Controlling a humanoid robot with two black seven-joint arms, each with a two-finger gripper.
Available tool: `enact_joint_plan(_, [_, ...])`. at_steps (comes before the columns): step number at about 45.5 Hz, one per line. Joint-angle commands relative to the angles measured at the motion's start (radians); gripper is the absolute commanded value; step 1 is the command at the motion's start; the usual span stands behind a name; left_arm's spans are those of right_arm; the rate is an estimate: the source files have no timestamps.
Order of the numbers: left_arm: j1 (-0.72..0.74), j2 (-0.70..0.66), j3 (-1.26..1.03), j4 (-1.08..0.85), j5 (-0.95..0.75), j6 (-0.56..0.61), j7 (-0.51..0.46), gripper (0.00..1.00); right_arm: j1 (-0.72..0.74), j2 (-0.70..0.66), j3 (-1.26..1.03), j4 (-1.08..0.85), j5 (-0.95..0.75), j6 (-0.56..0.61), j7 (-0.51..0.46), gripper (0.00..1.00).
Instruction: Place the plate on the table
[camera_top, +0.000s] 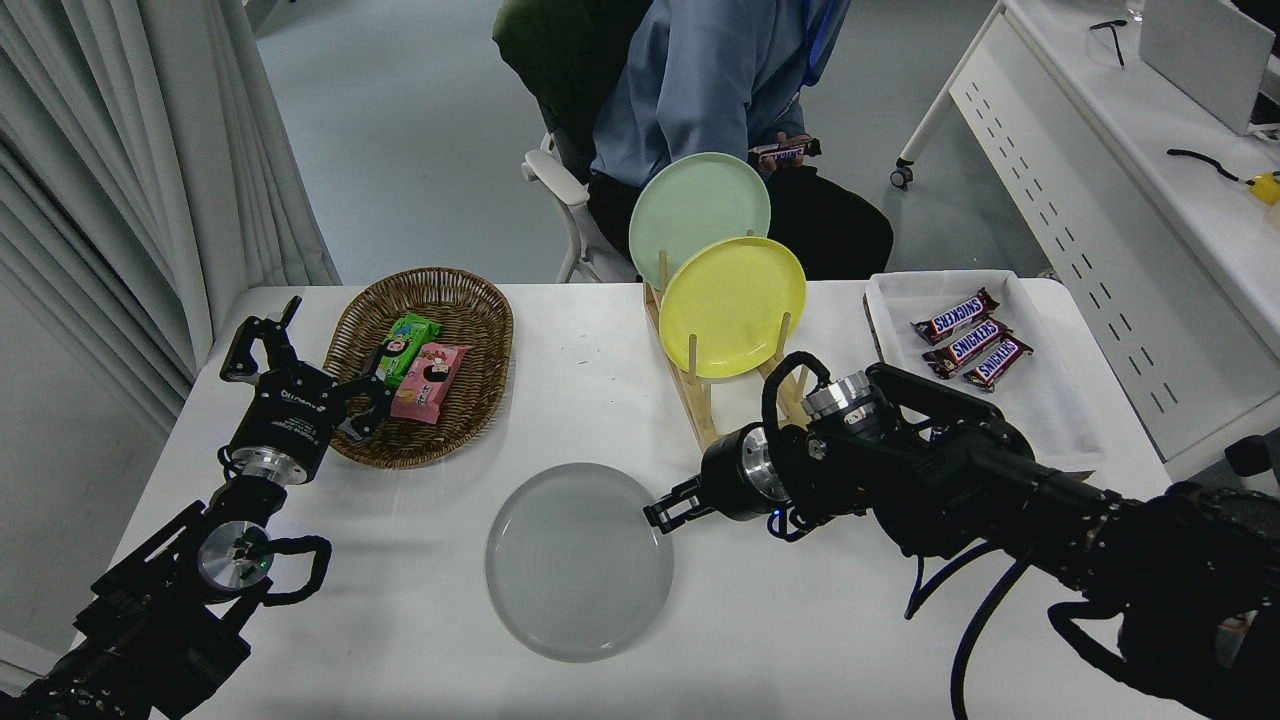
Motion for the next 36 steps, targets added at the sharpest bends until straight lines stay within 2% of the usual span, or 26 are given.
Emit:
enact_joint_plan(1, [0.000, 0.000, 0.000, 0.001, 0.000, 0.000, 0.000, 1.00, -0.037, 0.015, 0.016, -0.057, 0.002, 0.000, 0.000, 0.00])
enact_joint_plan(12, [0.000, 0.000, 0.000, 0.001, 0.000, 0.000, 0.000, 1.00, -0.042, 0.015, 0.034, -0.114, 0.002, 0.000, -0.001, 0.00])
enact_joint_plan(36, [0.000, -0.001, 0.000, 0.001, 0.000, 0.000, 0.000, 1.00, -0.046, 0.015, 0.040, -0.112, 0.001, 0.000, -0.004, 0.00])
